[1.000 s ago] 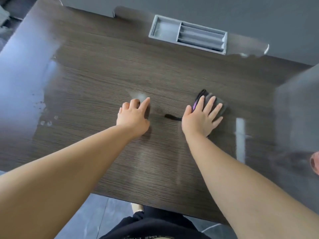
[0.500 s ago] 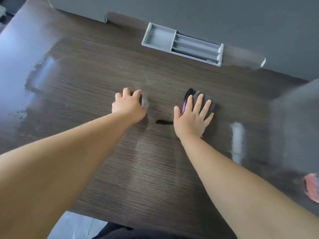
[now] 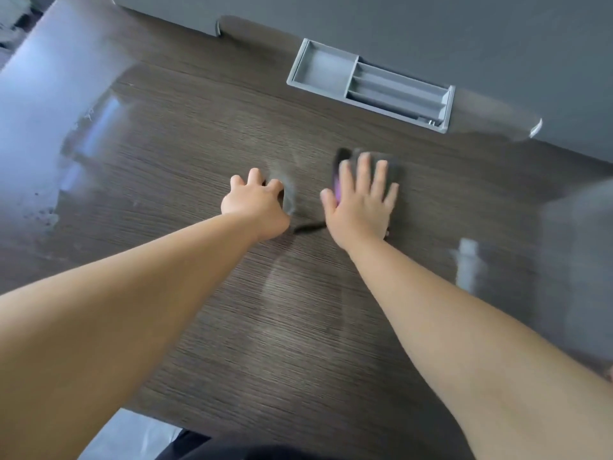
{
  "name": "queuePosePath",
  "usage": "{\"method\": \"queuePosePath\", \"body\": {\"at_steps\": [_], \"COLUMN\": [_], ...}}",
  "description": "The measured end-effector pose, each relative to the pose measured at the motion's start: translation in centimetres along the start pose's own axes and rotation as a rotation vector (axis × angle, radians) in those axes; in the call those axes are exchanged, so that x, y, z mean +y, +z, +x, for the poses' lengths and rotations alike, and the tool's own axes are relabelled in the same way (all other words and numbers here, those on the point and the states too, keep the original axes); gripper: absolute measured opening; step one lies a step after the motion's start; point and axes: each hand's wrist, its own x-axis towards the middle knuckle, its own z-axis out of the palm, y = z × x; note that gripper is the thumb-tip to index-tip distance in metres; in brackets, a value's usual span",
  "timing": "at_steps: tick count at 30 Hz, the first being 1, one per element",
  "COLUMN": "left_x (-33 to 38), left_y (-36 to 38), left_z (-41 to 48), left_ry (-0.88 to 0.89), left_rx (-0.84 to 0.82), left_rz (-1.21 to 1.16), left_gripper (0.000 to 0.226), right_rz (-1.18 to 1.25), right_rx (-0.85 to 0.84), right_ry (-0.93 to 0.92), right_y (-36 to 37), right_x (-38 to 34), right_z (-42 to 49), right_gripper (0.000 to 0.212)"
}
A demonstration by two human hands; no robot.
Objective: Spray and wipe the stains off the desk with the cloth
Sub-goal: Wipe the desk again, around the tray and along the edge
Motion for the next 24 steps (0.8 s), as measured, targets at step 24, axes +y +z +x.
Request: {"method": "queuePosePath", "body": {"at_steps": [24], "left_x": [-7.1], "left_y": [-2.6], "left_z": [4.3], "left_ry": [0.095], "left_rx": [0.191], "left_rz": [-0.175], "left_gripper": [0.052], "right_rz": [0.056], "right_rx": [0.048], "right_ry": [0.409], "right_y": [-0.8], "right_x": [-2.0], "right_z": [6.6], "right_gripper": [0.058]}}
